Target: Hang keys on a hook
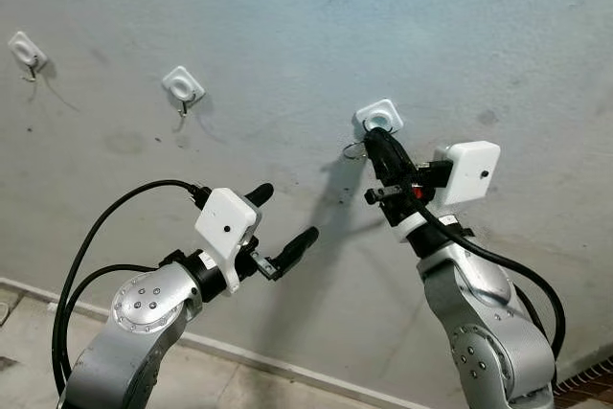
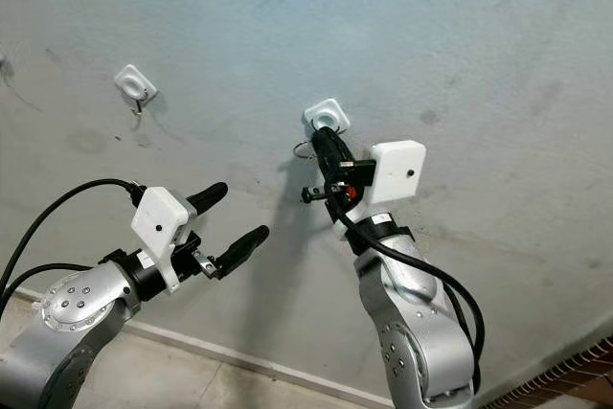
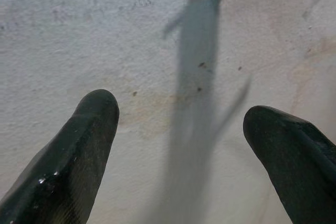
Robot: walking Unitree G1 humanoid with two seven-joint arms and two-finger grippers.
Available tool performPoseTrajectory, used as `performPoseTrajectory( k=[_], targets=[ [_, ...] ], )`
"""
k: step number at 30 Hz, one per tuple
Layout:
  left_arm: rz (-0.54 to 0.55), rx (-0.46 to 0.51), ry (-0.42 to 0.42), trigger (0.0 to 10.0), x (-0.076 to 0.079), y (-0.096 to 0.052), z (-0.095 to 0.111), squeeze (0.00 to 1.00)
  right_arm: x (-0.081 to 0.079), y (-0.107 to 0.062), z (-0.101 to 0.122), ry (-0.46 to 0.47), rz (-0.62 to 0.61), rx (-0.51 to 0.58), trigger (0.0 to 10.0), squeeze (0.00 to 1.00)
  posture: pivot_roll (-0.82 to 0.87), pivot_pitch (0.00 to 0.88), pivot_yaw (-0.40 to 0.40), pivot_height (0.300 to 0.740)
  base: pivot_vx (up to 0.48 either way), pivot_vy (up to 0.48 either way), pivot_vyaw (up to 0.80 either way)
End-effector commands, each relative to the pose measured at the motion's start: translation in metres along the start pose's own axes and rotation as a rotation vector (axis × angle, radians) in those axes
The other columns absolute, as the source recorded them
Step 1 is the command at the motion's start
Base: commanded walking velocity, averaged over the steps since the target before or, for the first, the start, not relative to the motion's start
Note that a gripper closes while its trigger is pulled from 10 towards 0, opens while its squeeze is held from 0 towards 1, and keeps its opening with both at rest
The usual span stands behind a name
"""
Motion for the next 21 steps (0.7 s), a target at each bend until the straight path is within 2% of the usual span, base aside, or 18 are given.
performPoseTrajectory(
  k=[1, 8, 14, 21],
  targets=[
    [-0.006, 0.011, 0.021, 10.0, 0.000, 0.000, 0.005, 0.00, 0.023, -0.010, -0.011, -0.027, -0.120, -0.067, 10.0, 0.00, 0.24, 0.000, -0.030, 0.740, 0.000, 0.000, 0.00],
    [-0.007, 0.008, 0.024, 10.0, 0.000, 0.000, 0.004, 0.00, 0.031, -0.020, -0.011, -0.036, -0.158, -0.071, 10.0, 0.00, 0.23, 0.000, -0.026, 0.740, 0.000, 0.000, 0.00],
    [-0.007, 0.007, 0.027, 10.0, 0.000, 0.000, 0.004, 0.00, 0.033, -0.021, -0.009, -0.046, -0.179, -0.062, 10.0, 0.00, 0.23, 0.000, -0.026, 0.740, 0.000, 0.000, 0.00],
    [-0.005, 0.006, 0.025, 10.0, 0.001, 0.000, 0.003, 0.00, 0.044, -0.021, -0.006, -0.065, -0.234, -0.052, 10.0, 0.00, 0.23, 0.000, -0.030, 0.740, 0.000, 0.000, 0.00]
  ],
)
Point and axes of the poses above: a point about 5 cm out from each wrist's last joint towards the gripper, its own y axis pointing out of the wrist towards the gripper, its own z axis along the axis of the wrist's last joint, x = y × z, the point moved 1 cm from there along y, pointing out of the wrist towards the gripper
